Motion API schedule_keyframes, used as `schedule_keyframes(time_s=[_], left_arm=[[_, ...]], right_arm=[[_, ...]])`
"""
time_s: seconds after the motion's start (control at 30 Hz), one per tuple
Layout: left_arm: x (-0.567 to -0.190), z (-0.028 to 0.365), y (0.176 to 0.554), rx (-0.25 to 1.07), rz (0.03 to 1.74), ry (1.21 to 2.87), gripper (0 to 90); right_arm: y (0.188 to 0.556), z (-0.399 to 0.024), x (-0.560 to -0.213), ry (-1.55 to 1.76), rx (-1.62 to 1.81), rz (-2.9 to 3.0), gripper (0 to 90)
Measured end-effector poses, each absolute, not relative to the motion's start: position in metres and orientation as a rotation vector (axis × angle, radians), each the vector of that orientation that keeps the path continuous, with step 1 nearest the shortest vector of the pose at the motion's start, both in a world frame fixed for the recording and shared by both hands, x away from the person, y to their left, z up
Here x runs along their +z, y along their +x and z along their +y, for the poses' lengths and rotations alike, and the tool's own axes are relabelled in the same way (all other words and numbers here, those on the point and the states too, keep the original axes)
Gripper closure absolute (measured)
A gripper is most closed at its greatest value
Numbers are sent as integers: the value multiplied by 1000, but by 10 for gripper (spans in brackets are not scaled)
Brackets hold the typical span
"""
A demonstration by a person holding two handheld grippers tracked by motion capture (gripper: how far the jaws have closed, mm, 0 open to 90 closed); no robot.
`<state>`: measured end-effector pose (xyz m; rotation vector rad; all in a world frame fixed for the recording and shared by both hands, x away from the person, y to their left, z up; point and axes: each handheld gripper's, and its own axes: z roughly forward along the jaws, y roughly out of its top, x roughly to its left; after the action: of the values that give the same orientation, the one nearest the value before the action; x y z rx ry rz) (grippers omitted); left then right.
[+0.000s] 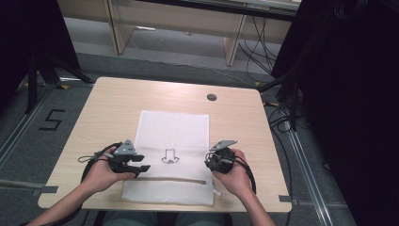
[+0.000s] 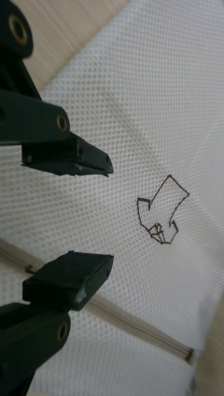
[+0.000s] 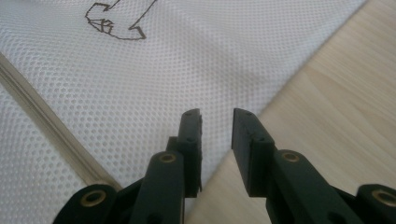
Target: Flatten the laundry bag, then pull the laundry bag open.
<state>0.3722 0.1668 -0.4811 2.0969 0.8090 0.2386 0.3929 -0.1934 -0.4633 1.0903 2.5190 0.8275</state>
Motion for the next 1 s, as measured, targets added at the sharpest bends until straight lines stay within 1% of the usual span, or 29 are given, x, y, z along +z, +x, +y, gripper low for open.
schedule_keyframes(time_s=[0.03, 0.07, 0.1, 0.13, 0.2, 0.23, 0.3, 0.37, 0.47, 0.5, 0.53, 0.57, 0.63, 0.67, 0.7, 0.77, 0.8, 0.83, 1.0], left_arm=[[-480, 171, 370, 236, 808, 2097, 460], [-480, 173, 365, 228, 841, 2066, 415], [-481, 176, 362, 227, 832, 2065, 415], [-482, 177, 359, 223, 824, 2058, 376], [-484, 178, 355, 219, 841, 2059, 355], [-484, 179, 355, 229, 824, 2081, 355], [-483, 178, 356, 226, 844, 2075, 350], [-484, 178, 358, 225, 829, 2069, 349], [-486, 175, 358, 199, 857, 2051, 349], [-487, 174, 358, 213, 845, 2057, 350], [-487, 171, 359, 185, 855, 2056, 351], [-487, 171, 359, 185, 855, 2056, 351], [-488, 167, 359, 196, 856, 2050, 351], [-490, 164, 359, 197, 849, 2057, 352], [-490, 164, 359, 197, 849, 2057, 353], [-491, 160, 357, 185, 838, 2057, 353], [-491, 159, 356, 192, 834, 2065, 355], [-490, 158, 356, 200, 824, 2073, 355], [-492, 156, 358, 193, 831, 2063, 363]], right_arm=[[390, -198, -463, 1128, 848, 2508, 720], [388, -204, -462, 1150, 842, 2523, 693], [388, -204, -462, 1150, 842, 2523, 693], [386, -207, -464, 1153, 845, 2524, 677], [384, -206, -464, 1179, 847, 2526, 657], [384, -205, -465, 1165, 852, 2533, 651], [384, -203, -466, 1153, 878, 2515, 649], [383, -203, -464, 1150, 884, 2516, 633], [382, -204, -461, 1173, 867, 2521, 620], [382, -206, -461, 1168, 868, 2515, 614], [381, -208, -461, 1166, 866, 2508, 612], [380, -208, -460, 1200, 871, 2501, 614], [380, -209, -460, 1199, 866, 2498, 623], [379, -210, -459, 1191, 863, 2499, 651], [379, -210, -459, 1191, 863, 2499, 651], [378, -211, -459, 1161, 862, 2478, 692], [377, -212, -454, 1174, 845, 2500, 736], [377, -212, -454, 1174, 845, 2500, 736], [377, -216, -455, 1189, 875, 2507, 810]])
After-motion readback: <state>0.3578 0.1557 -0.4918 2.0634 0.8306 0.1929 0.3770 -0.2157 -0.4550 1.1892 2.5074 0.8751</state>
